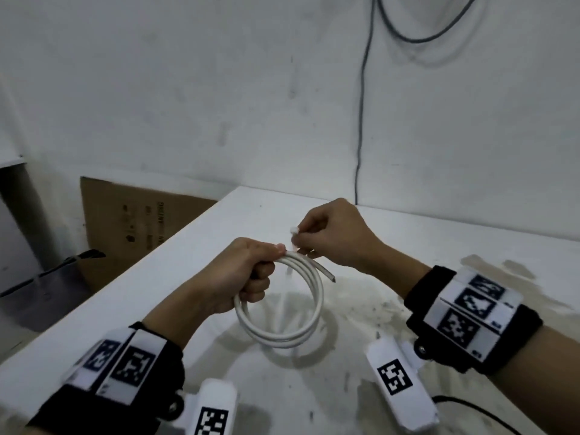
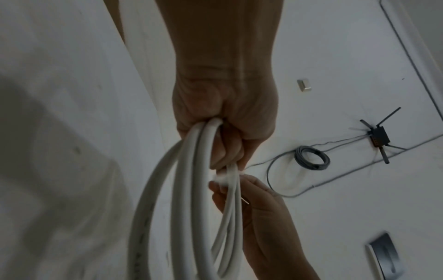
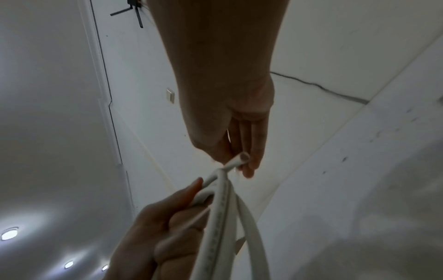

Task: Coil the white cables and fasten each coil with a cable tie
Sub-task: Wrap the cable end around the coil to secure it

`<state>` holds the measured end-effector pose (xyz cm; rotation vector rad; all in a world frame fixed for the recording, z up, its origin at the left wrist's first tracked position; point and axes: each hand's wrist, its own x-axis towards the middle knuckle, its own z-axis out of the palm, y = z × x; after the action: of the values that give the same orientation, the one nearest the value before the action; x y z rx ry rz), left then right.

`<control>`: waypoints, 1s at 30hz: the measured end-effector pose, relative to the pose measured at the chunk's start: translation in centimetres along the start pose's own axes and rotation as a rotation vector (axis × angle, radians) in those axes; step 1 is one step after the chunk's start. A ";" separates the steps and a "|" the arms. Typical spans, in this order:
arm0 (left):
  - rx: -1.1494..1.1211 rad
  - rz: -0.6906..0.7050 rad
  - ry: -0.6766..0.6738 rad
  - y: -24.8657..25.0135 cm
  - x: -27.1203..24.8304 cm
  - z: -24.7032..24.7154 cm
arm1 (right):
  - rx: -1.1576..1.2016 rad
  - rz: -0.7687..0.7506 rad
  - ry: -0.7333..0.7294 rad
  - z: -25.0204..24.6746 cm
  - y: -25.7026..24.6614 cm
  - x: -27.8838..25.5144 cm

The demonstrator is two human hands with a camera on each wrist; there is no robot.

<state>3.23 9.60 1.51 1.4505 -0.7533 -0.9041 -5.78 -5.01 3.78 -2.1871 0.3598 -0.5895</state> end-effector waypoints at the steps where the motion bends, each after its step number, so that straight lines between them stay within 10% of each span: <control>1: 0.000 0.004 -0.022 0.0 0.6 1.1 | -0.006 -0.008 0.091 -0.8 0.6 -0.5; 17: -0.106 0.141 -0.125 0.9 8.0 19.8 | 0.385 0.269 0.254 -16.3 7.7 -10.1; 30: -0.169 0.125 -0.169 -0.1 11.1 27.3 | -0.011 0.100 0.283 -21.1 13.1 -12.5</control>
<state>-15.21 -13.38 0.54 1.1761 -0.8616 -0.9774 -28.19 -21.28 1.60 -2.0843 0.6195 -0.8446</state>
